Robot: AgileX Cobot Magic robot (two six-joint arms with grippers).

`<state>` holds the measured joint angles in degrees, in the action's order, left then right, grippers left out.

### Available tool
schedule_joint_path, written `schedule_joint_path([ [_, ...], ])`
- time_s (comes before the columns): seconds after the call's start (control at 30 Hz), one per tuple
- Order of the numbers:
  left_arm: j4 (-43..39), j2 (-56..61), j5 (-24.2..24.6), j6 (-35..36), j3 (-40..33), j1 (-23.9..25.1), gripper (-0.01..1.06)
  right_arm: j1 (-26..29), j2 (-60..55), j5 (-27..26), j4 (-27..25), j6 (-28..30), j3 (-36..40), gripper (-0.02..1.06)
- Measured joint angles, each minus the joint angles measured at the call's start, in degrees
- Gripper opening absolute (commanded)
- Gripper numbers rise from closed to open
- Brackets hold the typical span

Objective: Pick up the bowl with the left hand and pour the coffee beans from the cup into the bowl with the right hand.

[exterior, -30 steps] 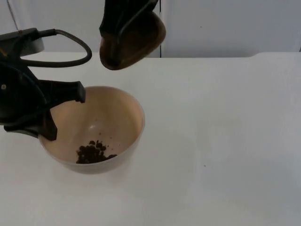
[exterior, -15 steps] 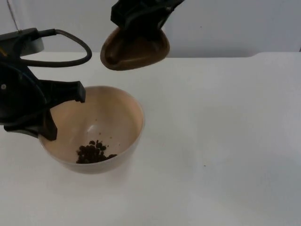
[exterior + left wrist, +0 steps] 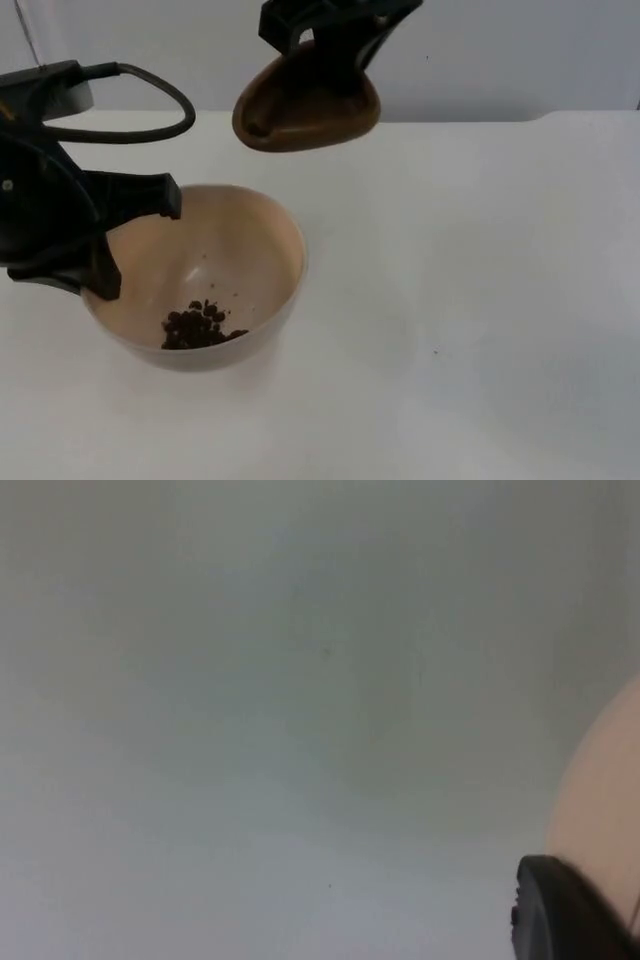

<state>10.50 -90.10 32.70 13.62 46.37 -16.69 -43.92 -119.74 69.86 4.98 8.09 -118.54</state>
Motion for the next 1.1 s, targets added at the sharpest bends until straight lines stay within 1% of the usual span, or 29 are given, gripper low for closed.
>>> schedule_joint_path([
  [0.07,0.0,0.0,0.6,0.0,0.0,0.0,0.0,0.7,0.0,0.0,-1.0,0.0,0.0,0.0],
  [0.17,-0.3,0.0,1.2,0.0,0.0,0.0,0.0,3.8,0.0,0.0,-3.4,0.1,0.0,0.0],
  [0.2,-0.3,0.0,1.2,0.0,0.0,0.0,0.0,3.8,0.0,0.0,-3.4,0.1,0.0,0.0],
  [0.27,-0.8,0.0,1.2,0.0,0.0,0.0,0.0,5.9,0.0,0.0,-4.3,0.2,0.8,0.0],
  [0.3,-1.3,0.0,1.2,0.0,0.0,0.0,0.0,7.6,0.0,0.0,-4.6,0.2,2.1,0.0],
  [0.37,-1.5,0.0,1.2,0.0,0.0,0.0,0.0,8.5,0.0,0.0,-4.6,0.2,3.4,0.0],
  [0.43,-1.9,0.0,1.2,0.0,0.0,0.0,0.0,10.5,0.0,-0.5,-4.6,0.2,6.6,0.0],
  [0.53,-2.4,0.0,0.4,0.0,0.0,0.0,0.0,12.5,0.0,-3.4,-4.6,0.0,12.5,0.0],
  [0.57,-2.4,0.0,0.4,0.0,0.0,0.0,0.0,12.5,0.0,-3.4,-4.6,0.0,12.5,0.0],
  [0.7,-2.5,-1.0,-2.1,0.0,0.0,0.0,0.0,12.8,0.0,-9.1,-4.5,-0.8,20.7,0.0],
  [0.73,-2.5,-1.0,-2.1,0.0,0.0,0.0,0.0,12.8,0.0,-9.1,-4.5,-0.8,20.7,0.0],
  [0.93,-2.9,-5.8,-6.6,0.0,0.0,0.0,0.0,12.8,0.1,-18.4,-5.0,-2.2,31.8,0.0],
  [0.97,-2.9,-5.8,-6.6,0.0,0.0,0.0,0.0,12.8,0.1,-18.4,-5.0,-2.2,31.8,0.0],
  [1.1,-3.0,-8.2,-9.9,0.0,0.0,0.0,0.0,12.8,0.1,-24.0,-5.0,-3.0,38.4,0.0],
])
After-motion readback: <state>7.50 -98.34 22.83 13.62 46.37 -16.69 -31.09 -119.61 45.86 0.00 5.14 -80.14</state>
